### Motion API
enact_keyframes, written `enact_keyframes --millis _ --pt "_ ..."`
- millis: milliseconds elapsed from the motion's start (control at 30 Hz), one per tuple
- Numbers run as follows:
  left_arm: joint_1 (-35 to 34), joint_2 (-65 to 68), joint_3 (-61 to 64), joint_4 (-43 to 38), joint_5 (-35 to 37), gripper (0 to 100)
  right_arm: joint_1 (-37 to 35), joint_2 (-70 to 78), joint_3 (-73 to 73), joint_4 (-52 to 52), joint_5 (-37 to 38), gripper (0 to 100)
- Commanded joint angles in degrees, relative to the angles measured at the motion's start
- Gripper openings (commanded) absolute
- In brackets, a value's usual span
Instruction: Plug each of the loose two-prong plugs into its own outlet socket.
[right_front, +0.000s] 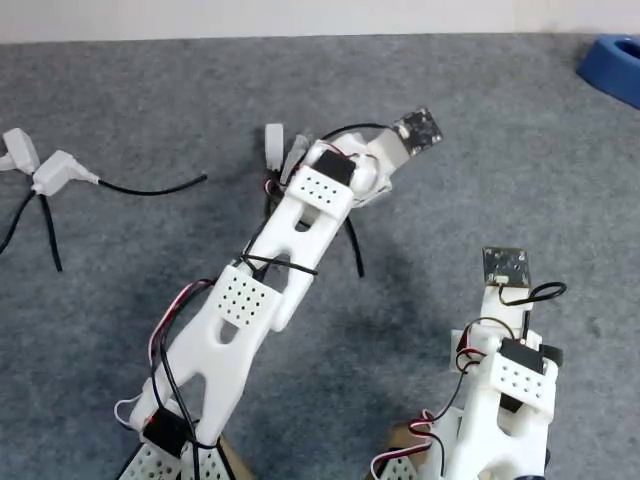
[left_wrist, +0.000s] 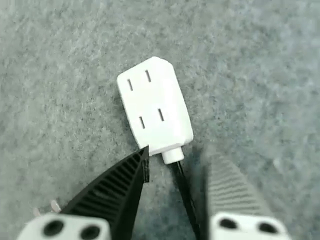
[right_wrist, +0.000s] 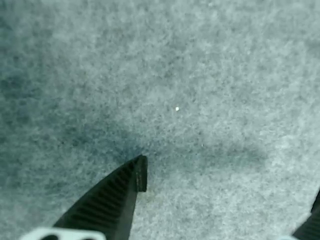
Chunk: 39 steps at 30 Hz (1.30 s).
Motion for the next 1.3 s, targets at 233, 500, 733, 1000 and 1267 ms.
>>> enact_keyframes --millis 233,500,733,1000,1267 --pt "3.5 -1.5 -3.4 12.7 -11.6 1 0.3 -0.4 -0.1 -0.7 0.9 47.5" --pt "2.1 -8.4 -23.0 30.9 -11.4 1 0.4 -0.4 -0.1 -0.7 0.9 47.5" --pt "-6.7 -11.3 -21.3 26.9 -0.7 10 0.4 -0.4 -0.1 -0.7 0.9 47.5" --pt "-17.0 -0.1 -21.8 14.9 13.1 15 0.4 -0.4 -0.1 -0.7 0.9 47.5" --pt "-16.3 1.5 -23.3 27.1 22.8 15 0.4 -0.4 -0.1 -0.8 1.0 47.5"
